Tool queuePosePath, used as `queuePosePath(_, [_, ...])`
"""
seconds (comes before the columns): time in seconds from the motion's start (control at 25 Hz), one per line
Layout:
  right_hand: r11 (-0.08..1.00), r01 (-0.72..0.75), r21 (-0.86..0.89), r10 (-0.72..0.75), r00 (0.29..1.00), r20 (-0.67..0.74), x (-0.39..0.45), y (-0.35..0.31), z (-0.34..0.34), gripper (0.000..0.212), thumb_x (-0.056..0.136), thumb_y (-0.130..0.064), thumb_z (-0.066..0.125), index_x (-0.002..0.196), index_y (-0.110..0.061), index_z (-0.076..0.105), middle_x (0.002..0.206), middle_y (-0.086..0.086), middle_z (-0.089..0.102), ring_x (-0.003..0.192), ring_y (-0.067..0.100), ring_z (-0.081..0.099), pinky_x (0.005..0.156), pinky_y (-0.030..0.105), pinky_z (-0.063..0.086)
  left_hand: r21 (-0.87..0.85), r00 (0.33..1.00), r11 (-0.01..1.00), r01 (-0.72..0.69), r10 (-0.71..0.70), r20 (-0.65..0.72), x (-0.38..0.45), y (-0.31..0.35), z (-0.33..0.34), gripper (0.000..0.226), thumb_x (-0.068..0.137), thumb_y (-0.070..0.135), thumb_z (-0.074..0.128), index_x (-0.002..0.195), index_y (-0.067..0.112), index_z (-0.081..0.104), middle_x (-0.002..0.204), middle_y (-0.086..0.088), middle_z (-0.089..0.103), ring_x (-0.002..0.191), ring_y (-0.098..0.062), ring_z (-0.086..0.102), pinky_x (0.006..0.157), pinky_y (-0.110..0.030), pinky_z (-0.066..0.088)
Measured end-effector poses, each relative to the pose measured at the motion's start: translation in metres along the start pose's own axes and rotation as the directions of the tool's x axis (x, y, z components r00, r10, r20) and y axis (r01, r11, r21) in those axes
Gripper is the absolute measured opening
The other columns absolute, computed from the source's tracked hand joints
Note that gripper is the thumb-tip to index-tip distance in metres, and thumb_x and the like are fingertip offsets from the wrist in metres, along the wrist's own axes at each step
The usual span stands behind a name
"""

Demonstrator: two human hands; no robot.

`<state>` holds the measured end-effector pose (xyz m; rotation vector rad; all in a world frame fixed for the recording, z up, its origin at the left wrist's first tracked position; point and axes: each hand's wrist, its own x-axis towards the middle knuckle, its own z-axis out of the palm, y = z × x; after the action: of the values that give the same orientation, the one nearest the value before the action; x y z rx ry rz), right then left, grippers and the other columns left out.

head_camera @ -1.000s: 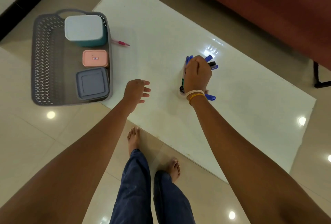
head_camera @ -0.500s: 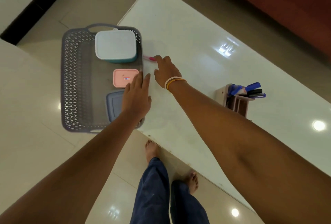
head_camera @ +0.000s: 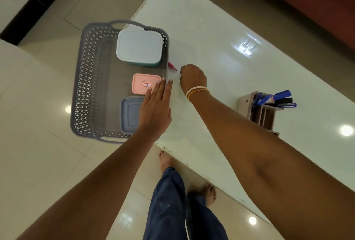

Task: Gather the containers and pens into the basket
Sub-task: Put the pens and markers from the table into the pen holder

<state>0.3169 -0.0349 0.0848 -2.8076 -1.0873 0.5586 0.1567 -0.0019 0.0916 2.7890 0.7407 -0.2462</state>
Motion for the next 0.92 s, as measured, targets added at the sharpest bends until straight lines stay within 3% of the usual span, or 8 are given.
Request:
queuePosePath(0.16, [0.982, -0.044, 0.182, 0.036, 0.998, 0.047, -0.014, 0.010, -0.001, 0.034, 0.093, -0.022, 0.057, 0.123, -0.008, 0.052, 0.124, 0.012, 0.054, 0.115, 0.030, 0.055, 0.090, 0.038, 0.049, 0.008, 1.000, 1.000, 0.014, -0.014, -0.015, -0.004, 0.001, -0.001, 0.065, 0.095, 0.017, 0.047, 0.154, 0.011, 0.017, 0.159, -0.012, 0.024, 0.148, -0.028, 0.020, 0.119, -0.039, 0.015])
queuePosePath(0.28, [0.974, -0.054, 0.218, 0.042, 0.997, 0.061, 0.002, -0.003, 0.000, 0.045, 0.091, -0.028, 0.062, 0.130, -0.011, 0.048, 0.130, 0.010, 0.051, 0.120, 0.028, 0.052, 0.095, 0.039, 0.049, -0.034, 0.999, 0.999, 0.039, -0.040, -0.026, -0.004, -0.002, -0.004, 0.066, 0.094, 0.016, 0.047, 0.153, 0.010, 0.019, 0.158, -0.013, 0.027, 0.147, -0.030, 0.023, 0.119, -0.040, 0.018])
queuePosePath(0.4, [0.957, -0.078, 0.281, 0.069, 0.997, 0.042, 0.028, -0.021, -0.002, 0.038, 0.092, -0.027, 0.062, 0.125, -0.011, 0.055, 0.126, 0.010, 0.053, 0.115, 0.028, 0.055, 0.093, 0.040, 0.051, -0.074, 0.998, 0.996, 0.048, -0.050, -0.034, -0.003, -0.004, -0.006, 0.066, 0.093, 0.015, 0.049, 0.152, 0.008, 0.021, 0.157, -0.013, 0.028, 0.146, -0.031, 0.025, 0.119, -0.039, 0.017])
queuePosePath(0.52, [0.970, -0.070, 0.233, 0.069, 0.998, 0.013, 0.040, -0.036, 0.002, 0.022, 0.093, -0.020, 0.057, 0.110, -0.008, 0.063, 0.115, 0.012, 0.059, 0.107, 0.030, 0.059, 0.084, 0.037, 0.051, -0.123, 0.993, 0.987, 0.101, -0.107, -0.043, -0.001, -0.009, -0.005, 0.069, 0.092, 0.015, 0.049, 0.152, 0.004, 0.018, 0.159, -0.011, 0.025, 0.147, -0.027, 0.025, 0.120, -0.034, 0.013])
queuePosePath(0.6, [0.953, -0.137, 0.270, 0.137, 0.990, 0.017, 0.038, -0.036, 0.004, 0.020, 0.091, -0.019, 0.057, 0.106, -0.007, 0.064, 0.109, 0.014, 0.064, 0.103, 0.033, 0.062, 0.081, 0.036, 0.051, -0.137, 0.994, 0.986, 0.092, -0.099, -0.039, 0.000, -0.009, -0.005, 0.070, 0.090, 0.013, 0.049, 0.152, 0.002, 0.017, 0.158, -0.012, 0.025, 0.147, -0.027, 0.025, 0.120, -0.034, 0.013])
queuePosePath(0.76, [0.748, -0.416, 0.517, 0.450, 0.890, 0.065, 0.010, -0.010, 0.006, 0.022, 0.083, -0.020, 0.063, 0.099, -0.005, 0.061, 0.098, 0.012, 0.067, 0.092, 0.031, 0.065, 0.078, 0.036, 0.055, -0.145, 0.996, 0.985, 0.088, -0.091, -0.015, 0.001, -0.007, -0.004, 0.069, 0.091, 0.012, 0.049, 0.152, 0.004, 0.018, 0.159, -0.009, 0.024, 0.147, -0.026, 0.025, 0.119, -0.032, 0.011])
queuePosePath(0.92, [0.445, -0.441, 0.780, 0.550, 0.822, 0.151, -0.023, 0.015, 0.003, 0.007, 0.082, -0.016, 0.065, 0.083, -0.014, 0.058, 0.087, 0.007, 0.068, 0.078, 0.025, 0.069, 0.075, 0.037, 0.060, -0.132, 0.999, 0.991, 0.031, -0.033, -0.013, -0.005, 0.005, -0.004, 0.066, 0.094, 0.015, 0.050, 0.152, 0.009, 0.020, 0.158, -0.008, 0.028, 0.146, -0.027, 0.027, 0.117, -0.033, 0.011])
